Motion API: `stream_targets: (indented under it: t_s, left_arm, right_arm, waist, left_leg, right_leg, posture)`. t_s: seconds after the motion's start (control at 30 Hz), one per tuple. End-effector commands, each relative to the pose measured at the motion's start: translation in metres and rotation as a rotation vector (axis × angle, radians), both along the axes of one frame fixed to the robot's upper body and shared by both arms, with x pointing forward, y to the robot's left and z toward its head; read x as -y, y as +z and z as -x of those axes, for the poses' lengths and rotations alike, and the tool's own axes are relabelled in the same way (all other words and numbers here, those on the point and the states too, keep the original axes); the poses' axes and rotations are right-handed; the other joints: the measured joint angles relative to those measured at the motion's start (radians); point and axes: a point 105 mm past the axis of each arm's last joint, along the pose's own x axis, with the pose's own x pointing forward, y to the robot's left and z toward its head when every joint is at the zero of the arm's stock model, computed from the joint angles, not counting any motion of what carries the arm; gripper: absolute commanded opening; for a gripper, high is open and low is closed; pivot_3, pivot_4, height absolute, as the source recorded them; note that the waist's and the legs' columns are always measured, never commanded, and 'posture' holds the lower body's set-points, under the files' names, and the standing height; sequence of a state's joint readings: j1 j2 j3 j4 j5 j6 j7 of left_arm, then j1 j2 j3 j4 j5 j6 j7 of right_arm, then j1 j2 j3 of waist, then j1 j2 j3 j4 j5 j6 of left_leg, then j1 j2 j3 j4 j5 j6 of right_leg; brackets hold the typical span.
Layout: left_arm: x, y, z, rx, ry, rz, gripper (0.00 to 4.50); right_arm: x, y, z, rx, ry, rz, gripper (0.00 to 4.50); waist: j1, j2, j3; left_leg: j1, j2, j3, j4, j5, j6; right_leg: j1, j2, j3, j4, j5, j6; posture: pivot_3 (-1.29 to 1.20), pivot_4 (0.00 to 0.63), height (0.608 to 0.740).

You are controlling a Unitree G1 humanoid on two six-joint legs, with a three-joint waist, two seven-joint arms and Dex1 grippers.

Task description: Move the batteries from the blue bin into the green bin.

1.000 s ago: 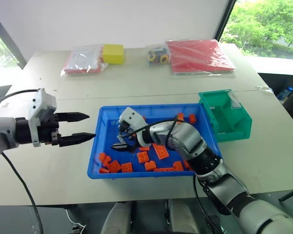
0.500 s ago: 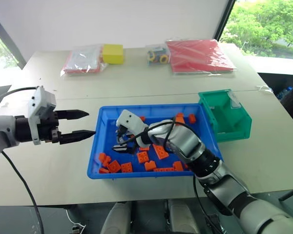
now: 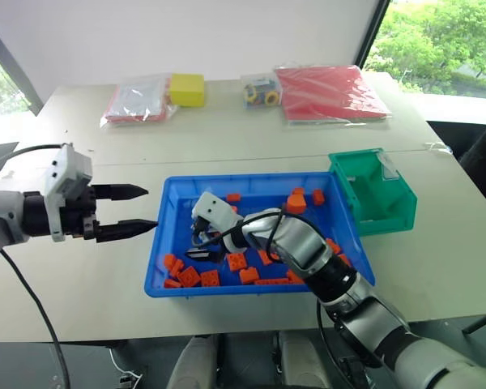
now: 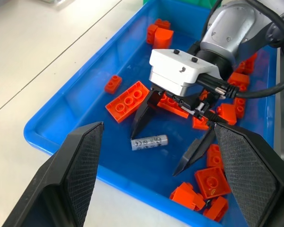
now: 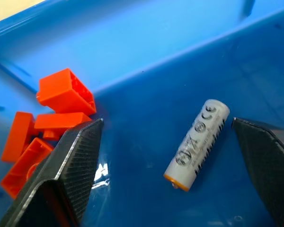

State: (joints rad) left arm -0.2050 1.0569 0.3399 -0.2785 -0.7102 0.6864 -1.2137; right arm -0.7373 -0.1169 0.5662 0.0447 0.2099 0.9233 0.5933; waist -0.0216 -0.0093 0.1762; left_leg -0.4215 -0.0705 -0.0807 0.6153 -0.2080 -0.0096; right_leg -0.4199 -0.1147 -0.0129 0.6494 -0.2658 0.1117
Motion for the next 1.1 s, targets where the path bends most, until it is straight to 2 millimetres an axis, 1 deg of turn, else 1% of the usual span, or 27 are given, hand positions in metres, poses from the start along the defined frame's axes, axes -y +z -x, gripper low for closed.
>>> stream_targets:
  t_s: [0.03,0.13,0.17,0.2,0.23,0.3,0.37,0.47,0.5,0.53,0.57,0.6,0.67,0.73,0.77,0.83,0.9,0.93,1.03,1.1]
  left_arm:
    - [-0.001,0.01,0.003,0.042,-0.012,-0.019,3.91]
    - [-0.001,0.008,0.005,0.029,-0.023,-0.022,3.91]
    - [-0.001,0.008,0.006,0.025,-0.027,-0.023,3.91]
    - [-0.001,0.007,0.006,0.022,-0.032,-0.025,3.91]
    - [-0.001,0.007,0.007,0.019,-0.038,-0.027,3.91]
    - [0.001,0.006,0.009,0.008,-0.058,-0.029,3.91]
    - [0.003,0.004,0.011,-0.001,-0.082,-0.033,3.91]
    - [0.006,0.002,0.012,-0.007,-0.109,-0.037,3.91]
    - [0.007,0.002,0.011,-0.005,-0.114,-0.034,3.91]
    - [0.009,0.002,0.011,-0.001,-0.119,-0.028,3.91]
    - [0.01,0.002,0.01,0.001,-0.125,-0.023,3.91]
    - [0.011,0.002,0.01,0.002,-0.129,-0.019,3.91]
    - [0.013,0.002,0.008,0.007,-0.137,-0.008,3.91]
    - [0.014,0.002,0.006,0.013,-0.137,0.004,3.91]
    - [0.014,0.003,0.005,0.016,-0.134,0.01,3.91]
    - [0.013,0.003,0.003,0.023,-0.129,0.015,3.91]
    - [0.013,0.002,0.001,0.028,-0.126,0.015,3.91]
    - [0.013,0.002,0.0,0.03,-0.127,0.016,3.91]
    - [0.014,0.003,-0.003,0.039,-0.129,0.02,3.91]
    - [0.015,0.004,-0.005,0.044,-0.131,0.023,3.91]
  right_arm:
    - [-0.001,-0.005,-0.001,-0.011,-0.004,-0.006,2.6]
    - [0.001,-0.003,-0.003,-0.008,-0.013,-0.011,1.06]
    - [0.002,-0.001,-0.003,-0.009,-0.017,-0.014,0.47]
    - [0.003,0.002,-0.003,-0.01,-0.021,-0.02,0.11]
    - [0.004,0.006,-0.002,-0.013,-0.025,-0.03,0.1]
    - [0.007,0.023,-0.002,-0.011,-0.031,-0.068,0.1]
    - [0.017,0.047,-0.006,0.003,-0.063,-0.12,0.1]
    - [0.044,0.09,-0.015,0.06,-0.141,-0.2,0.1]
    - [0.058,0.106,-0.02,0.076,-0.186,-0.231,0.1]
    - [0.078,0.122,-0.026,0.098,-0.242,-0.257,0.1]
    - [0.098,0.135,-0.031,0.12,-0.297,-0.273,0.1]
    - [0.117,0.142,-0.036,0.144,-0.351,-0.272,0.1]
    - [0.169,0.147,-0.047,0.214,-0.5,-0.204,0.1]
    - [0.21,0.147,-0.052,0.243,-0.614,-0.149,0.1]
    - [0.234,0.144,-0.053,0.248,-0.678,-0.121,0.1]
    - [0.272,0.138,-0.053,0.251,-0.776,-0.069,0.1]
    - [0.292,0.13,-0.051,0.246,-0.82,-0.031,0.1]
    - [0.298,0.125,-0.051,0.242,-0.83,-0.011,0.1]
    - [0.307,0.113,-0.05,0.243,-0.842,0.031,0.1]
    - [0.304,0.108,-0.052,0.243,-0.832,0.02,1.15]
  waist:
    - [0.0,0.0,0.0]
    - [0.0,0.0,0.0]
    - [0.0,0.0,0.0]
    - [0.0,0.0,0.0]
    - [0.0,0.0,0.0]
    - [0.001,0.0,0.0]
    - [0.002,0.0,0.0]
    - [0.005,0.0,0.0]
    - [0.004,0.0,0.0]
    - [0.006,0.0,0.0]
    - [0.009,0.0,0.0]
    - [0.011,0.0,0.0]
    - [0.014,0.0,0.0]
    - [0.014,0.0,0.0]
    - [0.011,-0.001,0.0]
    - [0.005,-0.001,0.0]
    - [-0.003,0.0,0.0]
    - [-0.007,0.0,0.0]
    - [-0.019,0.0,0.001]
    - [-0.022,0.0,0.001]
  left_leg:
    - [0.0,0.0,0.0,0.0,0.0,0.0]
    - [0.0,0.0,0.0,0.0,0.0,0.0]
    - [0.0,0.0,0.0,0.0,0.0,0.0]
    - [0.0,0.0,0.0,0.0,0.0,0.0]
    - [0.0,0.0,0.0,0.0,0.0,0.0]
    - [0.0,0.0,0.0,0.0,0.0,0.0]
    - [0.0,0.0,0.0,0.0,0.0,0.0]
    - [-0.001,0.0,0.0,0.0,0.0,0.0]
    - [-0.001,0.0,0.0,0.0,0.0,0.0]
    - [-0.001,0.0,0.0,0.0,0.0,0.0]
    - [-0.001,0.0,0.0,0.0,0.0,0.0]
    - [-0.001,0.0,0.0,0.0,0.0,0.0]
    - [-0.001,-0.001,0.0,0.0,0.0,0.0]
    - [-0.002,-0.002,0.0,0.0,0.0,0.0]
    - [-0.002,-0.002,0.0,0.0,0.0,0.0]
    - [-0.003,-0.001,0.002,0.0,0.0,0.001]
    - [-0.003,0.0,0.004,-0.001,0.0,0.001]
    - [-0.002,0.001,0.006,-0.001,-0.001,0.002]
    - [-0.002,0.002,0.007,0.0,0.0,0.002]
    - [-0.002,0.002,0.008,0.001,0.0,0.002]
  right_leg:
    - [0.0,0.0,0.0,0.0,0.0,0.0]
    - [0.0,0.0,0.0,0.0,0.0,0.0]
    - [0.0,0.0,0.0,0.0,0.0,0.0]
    - [0.0,0.0,0.0,0.0,0.0,0.0]
    - [0.0,0.0,0.0,0.0,0.0,0.0]
    - [0.0,0.0,0.0,0.0,0.0,0.0]
    - [0.0,0.0,0.0,0.0,0.0,0.0]
    - [0.0,0.0,0.001,0.0,0.0,0.0]
    - [0.0,0.0,0.001,0.0,0.0,0.0]
    - [0.0,0.0,0.001,0.0,0.0,0.0]
    - [0.0,0.0,0.0,0.0,0.0,0.0]
    - [0.0,0.0,0.0,-0.001,0.0,0.0]
    - [0.001,-0.001,0.0,-0.002,0.0,0.0]
    - [0.001,-0.002,0.0,-0.003,0.0,0.0]
    - [0.001,-0.003,-0.001,-0.003,0.0,0.0]
    - [0.001,-0.003,0.0,-0.003,0.0,0.0]
    - [-0.001,-0.003,0.001,-0.002,0.0,0.0]
    - [-0.002,-0.003,0.002,-0.002,0.0,0.0]
    - [-0.002,-0.002,0.003,-0.001,0.0,0.0]
    - [-0.002,-0.002,0.003,0.0,0.0,0.001]
  posture:
    - [0.0,0.15,0.735]
    - [0.0,0.15,0.735]
    - [0.0,0.15,0.735]
    - [0.0,0.15,0.735]
    - [0.0,0.15,0.735]
    - [0.0,0.15,0.735]
    - [0.0,0.15,0.735]
    - [0.0,0.15,0.735]
    - [0.0,0.15,0.735]
    - [0.0,0.15,0.735]
    - [0.0,0.15,0.735]
    - [0.0,0.15,0.735]
    - [0.0,0.15,0.735]
    - [0.0,0.15,0.735]
    - [0.0,0.15,0.735]
    - [0.0,0.15,0.735]
    - [0.0,0.15,0.735]
    - [0.0,0.15,0.735]
    - [0.0,0.15,0.735]
    - [0.0,0.15,0.735]
